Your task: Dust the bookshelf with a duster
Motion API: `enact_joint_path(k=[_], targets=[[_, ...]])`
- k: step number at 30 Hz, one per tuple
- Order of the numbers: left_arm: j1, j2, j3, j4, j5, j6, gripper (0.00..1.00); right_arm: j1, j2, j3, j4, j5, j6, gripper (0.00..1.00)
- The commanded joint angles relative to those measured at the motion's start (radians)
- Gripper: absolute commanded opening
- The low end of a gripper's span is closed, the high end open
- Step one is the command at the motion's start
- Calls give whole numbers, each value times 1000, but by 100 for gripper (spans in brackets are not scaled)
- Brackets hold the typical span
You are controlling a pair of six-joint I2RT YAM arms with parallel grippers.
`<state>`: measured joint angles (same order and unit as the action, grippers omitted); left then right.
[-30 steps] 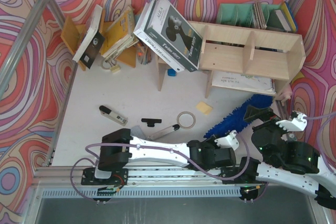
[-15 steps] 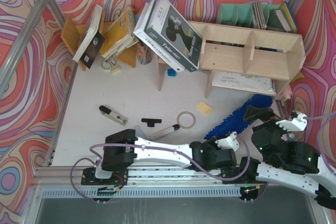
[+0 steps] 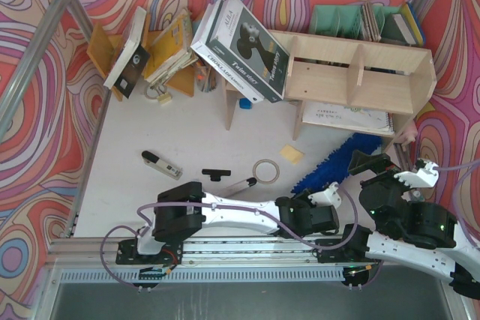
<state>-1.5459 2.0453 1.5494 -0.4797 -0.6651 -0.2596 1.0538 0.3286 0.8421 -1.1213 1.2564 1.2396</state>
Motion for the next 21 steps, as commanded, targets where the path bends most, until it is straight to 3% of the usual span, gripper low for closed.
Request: enact_joint_path(k=[1,6,15,21], targets=[[15,-76,21,117,-93,52,0,9,-5,-6,-23,26,24,99],[34,-70,5,185,-66,67,0,9,-12,-8,-22,26,24,99],[51,60,106,95,41,60,0,9,-14,-8,-21,26,24,99],[56,83,144,67,37,75,0,9,-14,-8,-21,26,24,99]])
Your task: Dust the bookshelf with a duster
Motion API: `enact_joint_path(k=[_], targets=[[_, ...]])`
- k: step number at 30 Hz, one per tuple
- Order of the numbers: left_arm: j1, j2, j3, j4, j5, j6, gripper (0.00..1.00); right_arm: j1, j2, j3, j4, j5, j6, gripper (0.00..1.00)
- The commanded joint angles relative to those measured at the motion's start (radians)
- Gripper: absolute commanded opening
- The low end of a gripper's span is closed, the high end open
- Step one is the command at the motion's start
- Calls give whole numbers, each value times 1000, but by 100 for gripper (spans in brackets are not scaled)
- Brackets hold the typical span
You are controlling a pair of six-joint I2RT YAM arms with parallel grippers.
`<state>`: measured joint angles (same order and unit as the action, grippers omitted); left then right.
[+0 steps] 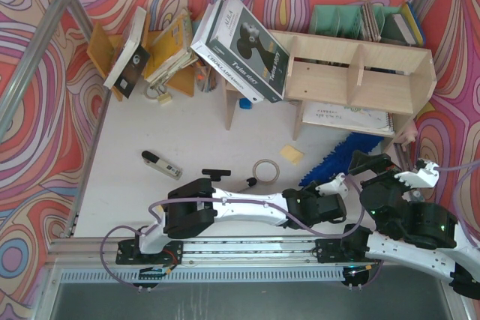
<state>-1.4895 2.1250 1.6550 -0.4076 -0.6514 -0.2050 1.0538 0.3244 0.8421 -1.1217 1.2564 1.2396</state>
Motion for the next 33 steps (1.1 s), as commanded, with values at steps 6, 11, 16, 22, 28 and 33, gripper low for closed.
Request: enact_joint_path(k=[6,11,16,22,28,33], targets=[[6,-34,46,29,-27,43,0,9,-5,-8,-21,27,24,99],[6,-133,-62,159,-55,50,0,9,-5,-8,-21,28,24,99],[6,-154,-88,199,-59,58,0,9,-3,-9,-18,31,24,99],[6,-63,-7,79,-11,27,0,9,-1,-8,-20,31,24,99],[-16,-76,-33,46,-41,6,0,9,-1,-9,-18,33,24,99],[-38,-129,-105,65,-121,-29,0,9,2,-9,-17,31,24,99]])
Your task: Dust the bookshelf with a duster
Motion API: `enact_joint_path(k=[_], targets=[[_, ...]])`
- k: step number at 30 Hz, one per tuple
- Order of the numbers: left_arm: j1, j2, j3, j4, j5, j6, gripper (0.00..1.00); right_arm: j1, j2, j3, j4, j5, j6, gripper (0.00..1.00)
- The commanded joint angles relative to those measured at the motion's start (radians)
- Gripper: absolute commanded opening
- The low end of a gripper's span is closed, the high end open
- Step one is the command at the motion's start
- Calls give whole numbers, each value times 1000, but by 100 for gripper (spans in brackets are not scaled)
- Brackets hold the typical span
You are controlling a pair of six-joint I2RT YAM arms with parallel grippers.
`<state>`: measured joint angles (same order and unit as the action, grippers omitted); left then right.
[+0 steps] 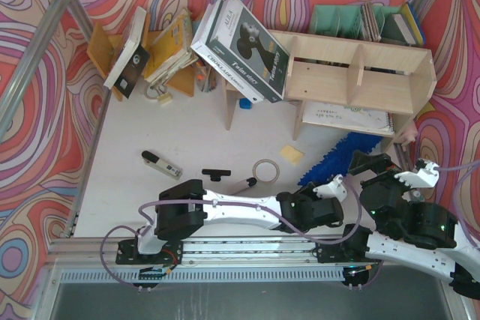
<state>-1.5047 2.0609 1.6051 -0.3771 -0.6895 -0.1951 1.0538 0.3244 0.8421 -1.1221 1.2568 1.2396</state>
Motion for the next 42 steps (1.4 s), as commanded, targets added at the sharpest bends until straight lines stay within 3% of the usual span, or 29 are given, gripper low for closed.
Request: enact_joint_path(k=[1,8,22,32,37,42], targets=[[-24,-81,-78,41,-97,-50,0,9,1,-9,-18,32,24,99],[-36,-218,-244,46,-202,-166,0,9,-1,-9,-19,30,24,99],[-58,-428,-476,-222,-315,-502,0,9,8,-7,-19,29,23,99],[-117,-490,-517,-288,-333,-488,0,9,17,-6,-24,30,23,99],[-256,-521,-515,-313,-446,-457,0,9,24,-5,-25,33,21,99],[-359,-574,-516,-299,-419,-426,0,9,51,3,-27,44,18,99]])
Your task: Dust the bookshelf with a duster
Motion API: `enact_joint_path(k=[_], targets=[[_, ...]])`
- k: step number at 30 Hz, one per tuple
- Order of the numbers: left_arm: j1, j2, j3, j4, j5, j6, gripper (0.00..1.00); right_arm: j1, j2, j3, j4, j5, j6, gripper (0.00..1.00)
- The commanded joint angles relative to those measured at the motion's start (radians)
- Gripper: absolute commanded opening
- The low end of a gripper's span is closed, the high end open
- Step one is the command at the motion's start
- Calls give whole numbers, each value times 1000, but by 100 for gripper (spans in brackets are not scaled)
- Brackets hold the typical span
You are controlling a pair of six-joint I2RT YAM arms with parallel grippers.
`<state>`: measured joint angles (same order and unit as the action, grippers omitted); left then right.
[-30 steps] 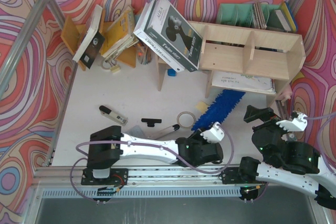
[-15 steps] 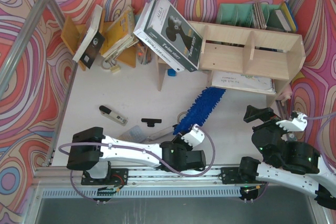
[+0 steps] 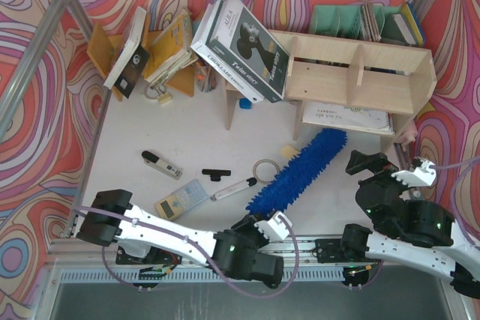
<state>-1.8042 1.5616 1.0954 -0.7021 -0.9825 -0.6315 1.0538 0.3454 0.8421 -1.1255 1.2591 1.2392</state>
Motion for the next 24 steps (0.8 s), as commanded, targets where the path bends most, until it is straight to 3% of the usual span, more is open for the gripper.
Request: enact_joint_path(k=[1,7,15,24], targets=[[-83,-78,-4,17,-122,8,0,9,35,4,-29,43,22,99],[-169,-38,72,-197,-175,-137,0,9,52,13,-41,59,28,99],[-201,-60,48,-507,-219,-507,0,9,60,20,-51,58,28,99],[-171,-72,13,-632,-230,-687,0,9,87,34,-50,44,26,99]])
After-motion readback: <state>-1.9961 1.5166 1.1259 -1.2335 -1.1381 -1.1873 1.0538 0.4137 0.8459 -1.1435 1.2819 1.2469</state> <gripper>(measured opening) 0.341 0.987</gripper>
